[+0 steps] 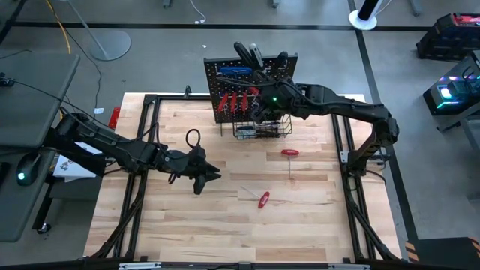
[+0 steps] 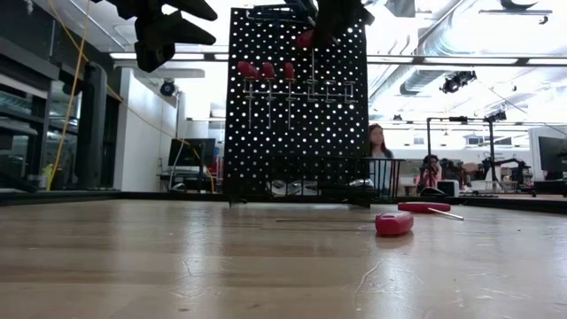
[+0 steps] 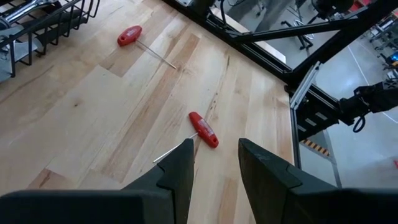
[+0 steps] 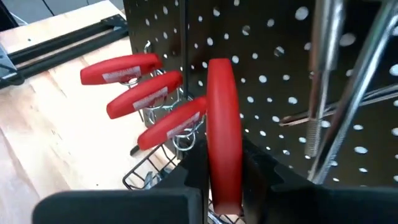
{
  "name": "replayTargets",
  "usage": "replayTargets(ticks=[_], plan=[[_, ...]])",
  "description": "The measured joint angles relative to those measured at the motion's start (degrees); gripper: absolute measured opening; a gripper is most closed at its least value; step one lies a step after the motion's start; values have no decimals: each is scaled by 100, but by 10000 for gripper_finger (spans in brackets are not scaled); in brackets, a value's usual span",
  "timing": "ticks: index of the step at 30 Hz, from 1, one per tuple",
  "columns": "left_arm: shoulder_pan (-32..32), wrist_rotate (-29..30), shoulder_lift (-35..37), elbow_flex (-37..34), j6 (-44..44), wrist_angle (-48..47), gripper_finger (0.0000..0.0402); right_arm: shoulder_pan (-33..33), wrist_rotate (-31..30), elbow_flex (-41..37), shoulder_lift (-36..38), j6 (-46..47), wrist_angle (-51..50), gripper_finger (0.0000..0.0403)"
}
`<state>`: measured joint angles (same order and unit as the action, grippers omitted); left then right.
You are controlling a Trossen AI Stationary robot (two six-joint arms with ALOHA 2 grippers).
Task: Hang tools onto peg board
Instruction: Hang the red allen wrench on the pegboard
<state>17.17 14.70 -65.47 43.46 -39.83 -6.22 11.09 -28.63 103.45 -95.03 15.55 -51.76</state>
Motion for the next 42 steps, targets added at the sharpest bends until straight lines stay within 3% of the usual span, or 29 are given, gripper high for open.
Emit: replayTargets(ticks=[10,26,36,42], plan=[[0,0,0,0,-2,-4,120,2,36,143,5,4,-89,41],[0,0,0,0,-2,-2,120,15,197,-309,-1,221,126,44],[0,0,0,0,-2,-4,120,15,216,-309,-1,241,102,184],[0,-4,0,0,-2,-32,120,-65,388,-28,13,116,-294,206]])
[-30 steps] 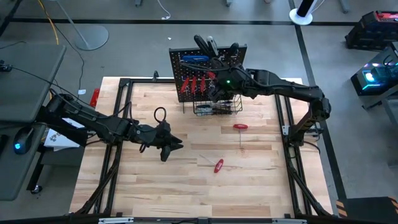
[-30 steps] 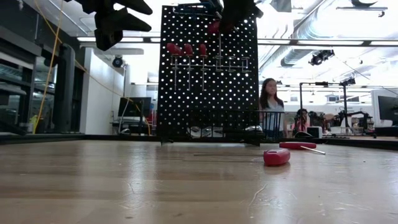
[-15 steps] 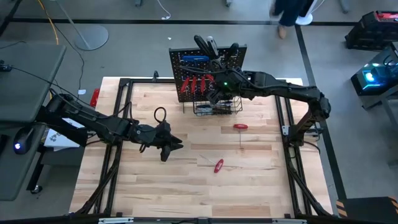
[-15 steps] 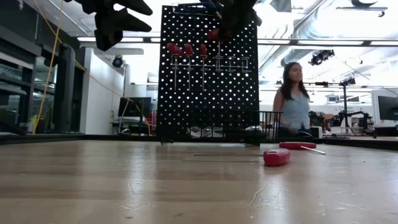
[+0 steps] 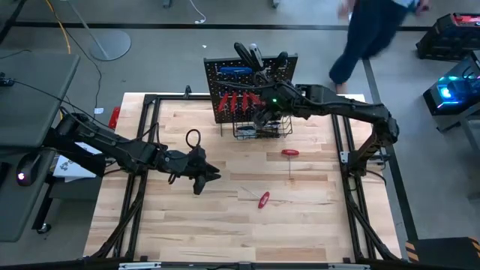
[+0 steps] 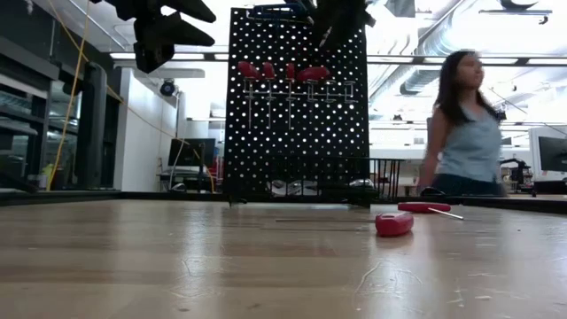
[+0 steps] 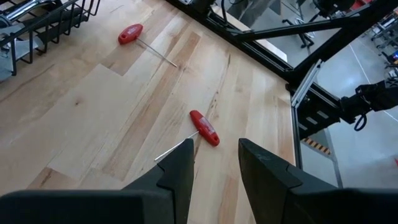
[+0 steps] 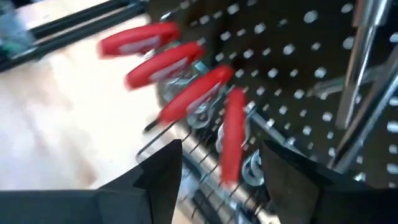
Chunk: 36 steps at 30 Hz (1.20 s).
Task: Hang tools onto peg board
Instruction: Hang the red allen wrench on the pegboard
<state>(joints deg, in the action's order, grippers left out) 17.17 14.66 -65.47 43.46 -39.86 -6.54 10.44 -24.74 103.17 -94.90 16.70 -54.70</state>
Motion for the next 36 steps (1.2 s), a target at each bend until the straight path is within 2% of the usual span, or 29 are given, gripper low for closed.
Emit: replayTargets(ticks=[5,9,13,16,19,23,30,36], plan=[[4,-147,0,0,128,-373,120,-464,458,181,219,366,-929,207],[4,-171,0,0,136,-621,120,-1210,916,-96,316,1474,-1778,208],[4,-308,0,0,90,-527,120,-2237,1286,-990,316,3115,-1996,208],[4,-451,0,0,37,-523,120,-2691,1785,-1991,316,4415,-1825,208],[4,-538,0,0,-2,-508,120,-2549,2065,-2869,329,5406,-1340,209],[4,-569,0,0,-2,-488,120,-1929,1709,-3690,342,6216,-690,209],[9,-713,0,0,-158,-341,120,-1015,1509,-4769,340,6534,-194,208],[11,-709,0,0,-258,-343,120,-621,1669,-5497,340,6387,1286,208]])
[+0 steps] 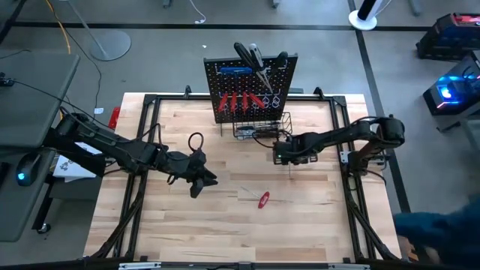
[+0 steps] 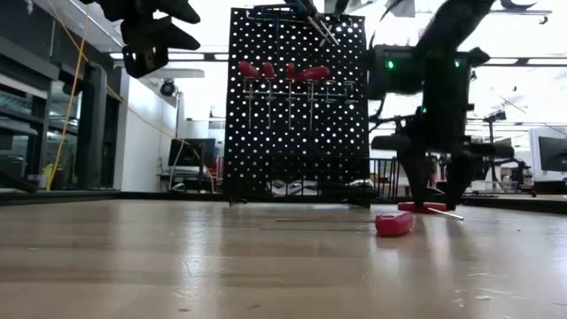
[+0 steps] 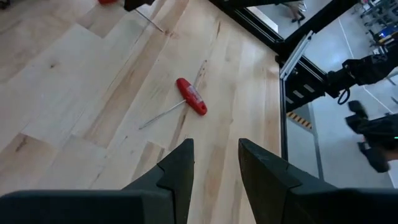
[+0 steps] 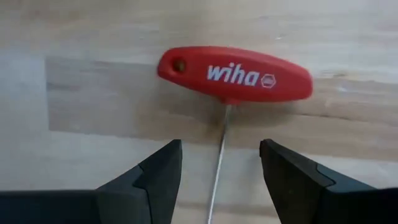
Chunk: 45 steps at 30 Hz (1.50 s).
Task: Hang tools onto peg board
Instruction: Hang the red allen wrench on the pegboard
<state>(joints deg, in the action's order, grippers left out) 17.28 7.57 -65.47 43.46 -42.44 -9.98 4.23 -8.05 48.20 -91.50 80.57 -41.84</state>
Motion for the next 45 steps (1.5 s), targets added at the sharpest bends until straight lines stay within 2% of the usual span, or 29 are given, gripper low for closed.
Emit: replayTargets(ticks=[5,8,10,13,14,20,24,26,30,33,37,41,45], plan=[[0,7,0,0,-101,-5,120,207,122,-535,37,54,629,207],[0,84,0,0,-102,-5,120,265,114,-732,59,42,765,184],[0,109,0,0,-103,-6,120,269,78,-804,74,-9,823,141],[0,159,0,0,-136,19,120,265,-40,-835,72,-359,761,39],[0,199,0,0,-179,36,120,267,-61,-843,71,-521,762,20],[0,286,1,0,-445,172,120,192,2,-854,179,-1018,606,4],[-2,-372,75,0,-352,834,120,-100,109,-752,578,-1260,256,1],[3,-619,254,0,-166,1221,120,-314,261,-607,843,-1313,141,1],[-24,-477,793,0,70,1553,120,-863,167,-232,1278,-1257,55,1],[-64,12,1232,1,397,1691,120,-1339,-273,237,1510,-1076,255,0],[-87,983,1601,2,776,1690,120,-1875,-1663,1010,1589,-1229,914,0],[-118,1917,1548,2,907,1681,120,-2056,-2891,1966,1287,-2240,1419,0],[-239,2015,1177,0,877,1753,121,-2008,-3483,3081,681,-3552,1271,0]])
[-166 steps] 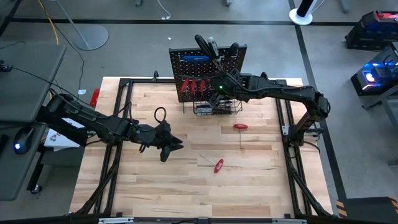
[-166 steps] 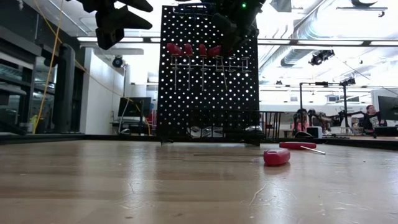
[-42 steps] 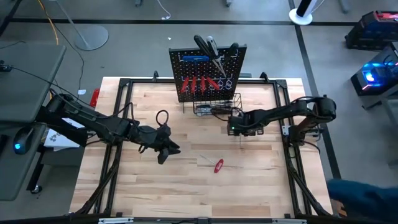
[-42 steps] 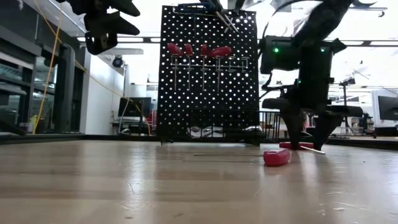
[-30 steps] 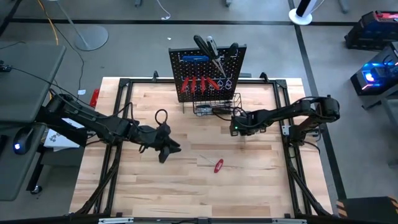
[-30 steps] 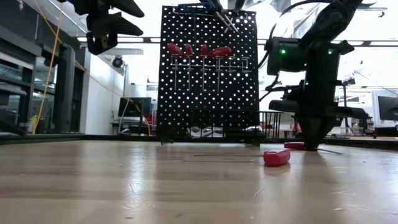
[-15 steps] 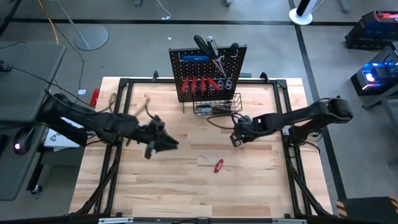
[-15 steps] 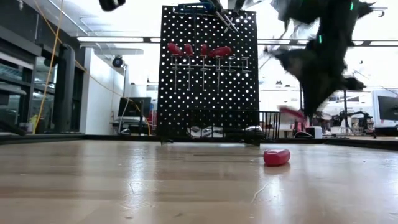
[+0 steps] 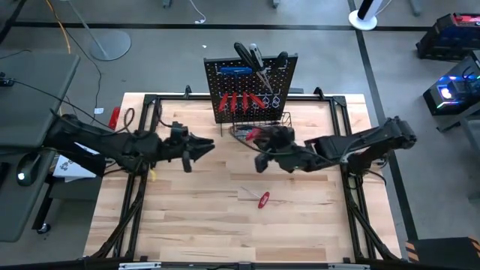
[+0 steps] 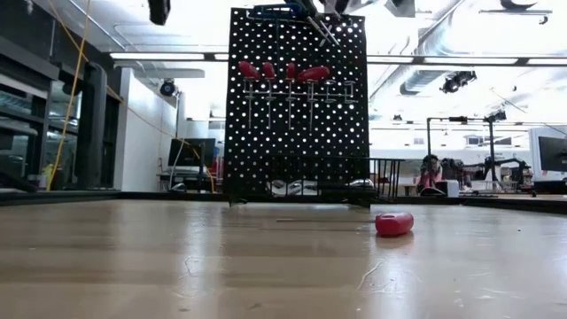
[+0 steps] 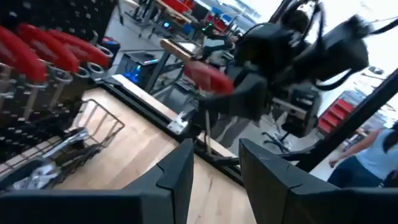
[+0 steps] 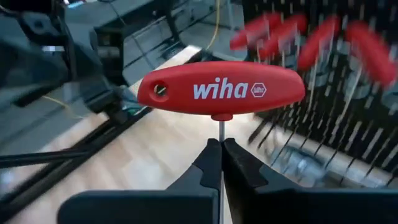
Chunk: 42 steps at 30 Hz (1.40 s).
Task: Hang tools onto peg board
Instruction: Hang the red allen wrench on the pegboard
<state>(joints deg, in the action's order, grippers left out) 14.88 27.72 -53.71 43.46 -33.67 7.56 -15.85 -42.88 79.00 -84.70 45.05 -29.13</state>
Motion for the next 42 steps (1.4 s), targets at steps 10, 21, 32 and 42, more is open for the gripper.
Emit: replayTargets(ticks=[10,21,32,42], plan=[[-203,-352,-523,2,124,1403,187,126,-566,2613,-1629,-990,-2587,0],[-214,601,-985,2,1407,2071,234,80,-1259,3456,-2222,-2066,-2415,0],[-255,668,-1786,2,2470,3614,235,77,-1177,3458,-2224,-2705,-1737,0],[-255,870,-1777,21,2208,4062,235,195,-1271,3458,-2224,-2714,-1680,0]])
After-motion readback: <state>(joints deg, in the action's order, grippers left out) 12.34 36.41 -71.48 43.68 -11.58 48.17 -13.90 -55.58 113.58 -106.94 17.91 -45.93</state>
